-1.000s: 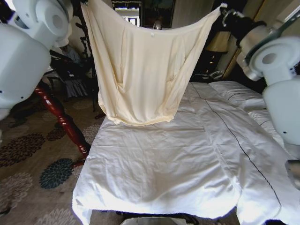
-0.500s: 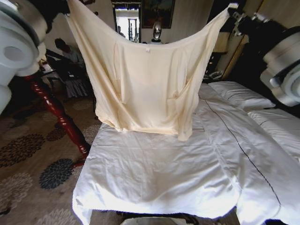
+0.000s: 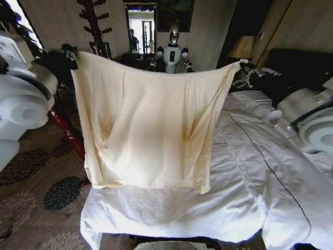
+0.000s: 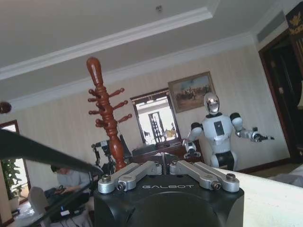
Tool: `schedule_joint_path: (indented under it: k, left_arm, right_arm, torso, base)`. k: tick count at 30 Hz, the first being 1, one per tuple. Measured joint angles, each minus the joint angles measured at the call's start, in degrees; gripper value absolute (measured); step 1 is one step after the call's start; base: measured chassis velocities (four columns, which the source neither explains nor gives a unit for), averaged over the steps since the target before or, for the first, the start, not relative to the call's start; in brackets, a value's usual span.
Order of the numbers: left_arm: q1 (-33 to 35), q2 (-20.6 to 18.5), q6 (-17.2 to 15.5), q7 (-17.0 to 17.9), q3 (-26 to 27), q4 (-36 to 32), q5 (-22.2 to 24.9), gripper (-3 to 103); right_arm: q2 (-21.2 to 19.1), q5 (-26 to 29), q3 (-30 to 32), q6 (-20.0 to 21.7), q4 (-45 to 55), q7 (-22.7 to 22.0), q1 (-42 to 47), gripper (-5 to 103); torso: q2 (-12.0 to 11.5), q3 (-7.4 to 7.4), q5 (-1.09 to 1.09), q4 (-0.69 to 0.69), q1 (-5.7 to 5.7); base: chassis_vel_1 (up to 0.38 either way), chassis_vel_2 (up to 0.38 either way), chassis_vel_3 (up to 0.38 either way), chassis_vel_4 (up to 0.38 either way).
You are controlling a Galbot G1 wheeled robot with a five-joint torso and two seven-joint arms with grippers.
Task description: Pick up the clothes from the bed and hang them on the clothes hanger.
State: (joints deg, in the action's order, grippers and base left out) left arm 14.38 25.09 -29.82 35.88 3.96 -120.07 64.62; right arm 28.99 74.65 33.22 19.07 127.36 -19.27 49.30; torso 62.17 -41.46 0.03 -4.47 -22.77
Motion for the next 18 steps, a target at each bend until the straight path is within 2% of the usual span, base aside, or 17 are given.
schedule_joint_path:
  k: [1,5,6,11,15,18]
  left_arm:
    - [0.0,0.0,0.0,0.0,0.0,0.0,0.0,2]
    - [4.5,4.8,0.5,-0.3,-1.0,3.9,-5.8,2]
    - [4.5,4.8,0.5,-0.3,-1.0,3.9,-5.8,2]
    - [3.5,8.8,1.0,-0.7,-4.4,8.4,-9.1,2]
    - [4.0,10.8,1.2,-0.7,-5.3,10.3,-10.7,2]
    - [7.5,11.7,1.6,-1.4,-5.2,10.8,-13.1,2]
  right_arm:
    - [0.0,0.0,0.0,0.0,0.0,0.0,0.0,0]
    - [5.4,-6.2,-7.5,-0.8,-4.2,0.8,-2.6,0]
    - [5.4,-6.2,-7.5,-0.8,-4.2,0.8,-2.6,0]
    - [10.8,-11.2,-14.4,-2.0,-10.8,1.0,-8.1,0]
    - [13.1,-14.2,-15.3,-2.7,-12.8,1.7,-6.1,0]
    - [14.8,-16.9,-15.3,-3.2,-13.8,2.7,-2.1,0]
  torso:
    - [0.0,0.00,0.00,0.00,0.00]
    - [0.0,0.00,-0.02,0.00,0.01]
    - [0.0,0.00,-0.02,0.00,0.01]
    - [0.0,0.00,-0.02,0.03,-0.01]
    - [0.0,0.00,-0.01,-0.01,-0.01]
    - [0.0,0.00,-0.01,-0.02,-0.01]
  base:
    - [0.000,0.000,0.000,0.000]
    - [0.000,0.000,0.000,0.000]
    - [0.000,0.000,0.000,0.000]
    - [0.000,0.000,0.000,0.000]
    - [0.000,0.000,0.000,0.000]
    - [0.000,0.000,0.000,0.000]
